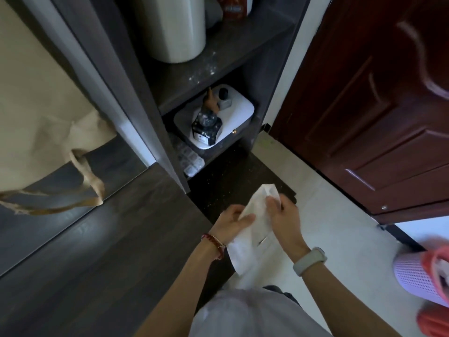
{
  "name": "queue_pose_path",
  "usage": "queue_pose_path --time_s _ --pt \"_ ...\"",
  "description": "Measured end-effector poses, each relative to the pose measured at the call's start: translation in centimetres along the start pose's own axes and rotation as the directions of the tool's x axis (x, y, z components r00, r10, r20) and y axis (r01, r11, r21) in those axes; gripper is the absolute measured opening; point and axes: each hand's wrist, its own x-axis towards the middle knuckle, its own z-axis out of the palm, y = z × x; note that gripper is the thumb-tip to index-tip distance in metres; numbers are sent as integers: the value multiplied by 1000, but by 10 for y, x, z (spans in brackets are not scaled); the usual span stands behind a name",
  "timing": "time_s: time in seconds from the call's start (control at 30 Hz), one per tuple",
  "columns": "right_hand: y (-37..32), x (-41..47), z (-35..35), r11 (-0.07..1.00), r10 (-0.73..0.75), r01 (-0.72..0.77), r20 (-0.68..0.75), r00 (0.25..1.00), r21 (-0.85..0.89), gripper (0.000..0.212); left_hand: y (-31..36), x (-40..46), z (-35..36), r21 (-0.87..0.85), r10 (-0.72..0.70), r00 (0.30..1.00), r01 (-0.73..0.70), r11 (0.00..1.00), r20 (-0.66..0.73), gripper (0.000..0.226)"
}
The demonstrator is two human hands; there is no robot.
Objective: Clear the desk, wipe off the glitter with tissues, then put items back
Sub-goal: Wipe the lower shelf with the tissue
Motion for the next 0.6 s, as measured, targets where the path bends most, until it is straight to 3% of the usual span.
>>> queue_pose_path --time_s 0.03,0.1,0.2,0.27,0.33,0.47,0.53,0.6 --pt "-1 11 -9 1000 -14 13 -24 1000 -15 18 2 7 2 96 2 1000 -5 995 24 19" --pt "3 36 -26 996 -66 64 -31 997 -65 16 4 23 9 119 -42 997 49 992 -59 8" --pt "12 70 -44 974 -180 183 35 983 -135 14 8 52 24 -50 -168 932 160 986 -320 20" --pt "24 92 -52 934 -276 302 150 949 -191 18 13 75 40 -305 -285 883 173 937 -373 15" --pt "38 115 -59 913 -271 355 355 895 -198 28 27 98 60 -614 -394 878 157 774 -273 26" --pt "53 153 -74 938 -46 279 726 686 -204 44 55 125 107 -835 -366 931 196 515 -7 62" --pt "60 168 -82 921 -1 314 805 594 -231 53 64 129 126 -876 -370 929 168 452 -13 76" --pt "68 184 -89 929 -42 334 847 530 -163 45 60 134 134 -912 -390 918 102 398 -67 81"
